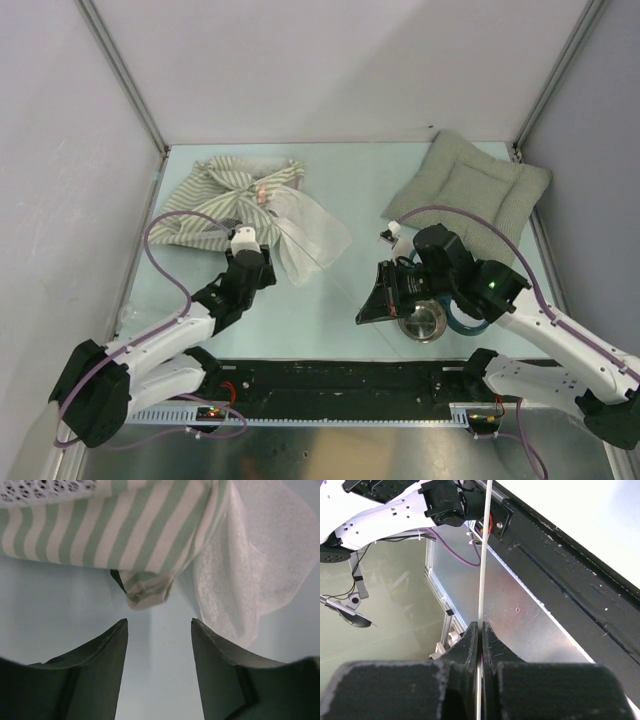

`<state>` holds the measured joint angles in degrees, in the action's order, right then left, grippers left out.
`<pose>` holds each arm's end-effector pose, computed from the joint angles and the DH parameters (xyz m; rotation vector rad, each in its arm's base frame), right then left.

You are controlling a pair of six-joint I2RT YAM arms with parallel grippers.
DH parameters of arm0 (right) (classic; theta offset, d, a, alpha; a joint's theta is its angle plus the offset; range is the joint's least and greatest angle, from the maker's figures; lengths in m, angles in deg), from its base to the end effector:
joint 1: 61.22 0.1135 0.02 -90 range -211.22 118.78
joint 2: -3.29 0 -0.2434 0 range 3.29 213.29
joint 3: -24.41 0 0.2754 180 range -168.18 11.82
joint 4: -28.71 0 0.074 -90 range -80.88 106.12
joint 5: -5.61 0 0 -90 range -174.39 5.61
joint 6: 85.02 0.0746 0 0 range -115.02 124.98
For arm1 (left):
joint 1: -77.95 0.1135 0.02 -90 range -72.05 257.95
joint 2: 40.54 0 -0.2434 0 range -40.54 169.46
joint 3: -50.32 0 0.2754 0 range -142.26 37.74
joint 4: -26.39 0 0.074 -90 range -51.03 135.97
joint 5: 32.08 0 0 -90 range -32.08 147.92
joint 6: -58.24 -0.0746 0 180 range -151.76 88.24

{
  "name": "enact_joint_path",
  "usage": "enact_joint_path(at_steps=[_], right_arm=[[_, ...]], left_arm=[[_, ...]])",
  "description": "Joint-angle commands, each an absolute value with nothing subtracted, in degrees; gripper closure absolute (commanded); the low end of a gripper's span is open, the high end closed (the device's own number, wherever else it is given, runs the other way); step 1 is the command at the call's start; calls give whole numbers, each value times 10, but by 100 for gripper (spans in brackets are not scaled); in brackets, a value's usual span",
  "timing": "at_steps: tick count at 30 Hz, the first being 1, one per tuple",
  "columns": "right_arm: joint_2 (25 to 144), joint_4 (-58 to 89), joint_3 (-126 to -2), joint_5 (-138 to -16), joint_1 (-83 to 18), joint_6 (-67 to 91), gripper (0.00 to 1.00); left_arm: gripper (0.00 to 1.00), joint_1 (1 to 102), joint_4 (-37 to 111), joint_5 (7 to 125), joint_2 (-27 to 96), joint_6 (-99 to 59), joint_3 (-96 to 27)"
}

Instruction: Set up the pet tent

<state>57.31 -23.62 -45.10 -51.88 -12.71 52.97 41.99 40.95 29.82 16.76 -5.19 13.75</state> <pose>0.1369 0.2153 0.3019 -0.3819 2.5373 1.4407 0.2312 -0.1243 0.1401 -0.0986 2.1053 -0.1141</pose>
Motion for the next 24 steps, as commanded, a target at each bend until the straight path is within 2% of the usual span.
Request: enact_joint_path(at_steps=[1, 6, 24], right_arm=[[567, -208, -483, -491, -132, 536, 100], [561, -200, -482, -485, -135, 546, 100], [567, -155, -493, -457, -156, 585, 100]], left_arm=[[42, 440, 332, 267, 175, -78, 116], [36, 466, 303, 307, 209, -108, 115], [55, 489, 271, 336, 336, -114, 72]])
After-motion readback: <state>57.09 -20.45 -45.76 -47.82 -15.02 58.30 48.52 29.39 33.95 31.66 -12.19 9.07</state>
